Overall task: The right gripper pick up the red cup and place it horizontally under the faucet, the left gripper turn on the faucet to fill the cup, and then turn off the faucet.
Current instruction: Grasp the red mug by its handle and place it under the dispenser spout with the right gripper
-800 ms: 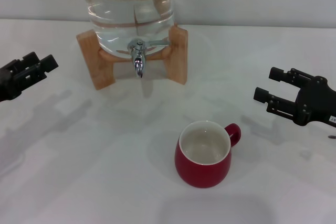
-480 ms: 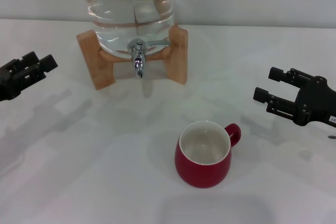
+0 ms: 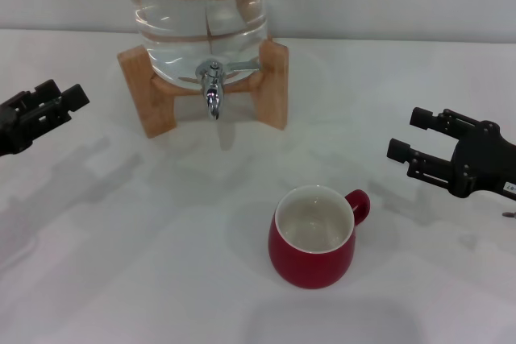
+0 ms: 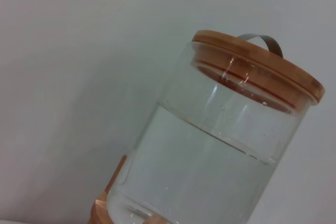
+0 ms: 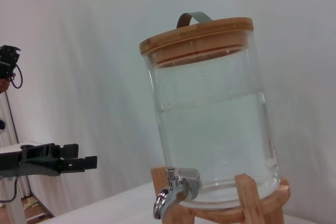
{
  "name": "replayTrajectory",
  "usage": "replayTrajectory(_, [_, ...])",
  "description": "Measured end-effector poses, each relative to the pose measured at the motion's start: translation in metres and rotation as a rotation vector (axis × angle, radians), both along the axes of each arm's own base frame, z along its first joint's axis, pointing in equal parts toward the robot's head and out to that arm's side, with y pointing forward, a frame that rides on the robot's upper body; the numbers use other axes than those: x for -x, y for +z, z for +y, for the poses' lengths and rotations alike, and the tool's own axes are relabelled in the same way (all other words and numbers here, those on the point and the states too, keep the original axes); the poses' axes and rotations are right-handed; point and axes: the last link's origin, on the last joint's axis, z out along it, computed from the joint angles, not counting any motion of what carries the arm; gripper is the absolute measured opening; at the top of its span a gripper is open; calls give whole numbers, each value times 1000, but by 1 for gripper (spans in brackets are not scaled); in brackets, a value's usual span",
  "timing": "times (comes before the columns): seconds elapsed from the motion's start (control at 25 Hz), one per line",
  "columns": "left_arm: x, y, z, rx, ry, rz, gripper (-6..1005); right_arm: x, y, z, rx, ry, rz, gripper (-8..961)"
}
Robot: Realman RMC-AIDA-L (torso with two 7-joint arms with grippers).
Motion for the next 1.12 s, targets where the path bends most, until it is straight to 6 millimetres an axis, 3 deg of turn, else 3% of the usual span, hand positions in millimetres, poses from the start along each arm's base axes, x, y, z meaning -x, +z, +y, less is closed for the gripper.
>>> replayTrajectory(0.32, [0,-1,0,0,1,-1,847,-4,1,-3,-15,10,-26,684])
replayTrajectory(0.8, [0,1,1,1,5,1,847,-35,-13,-26,-94,36,-138,676])
replayTrajectory(1.12, [6,-3,-2,30,19,34,848,-33,-21,-25,-85,55,-155,670])
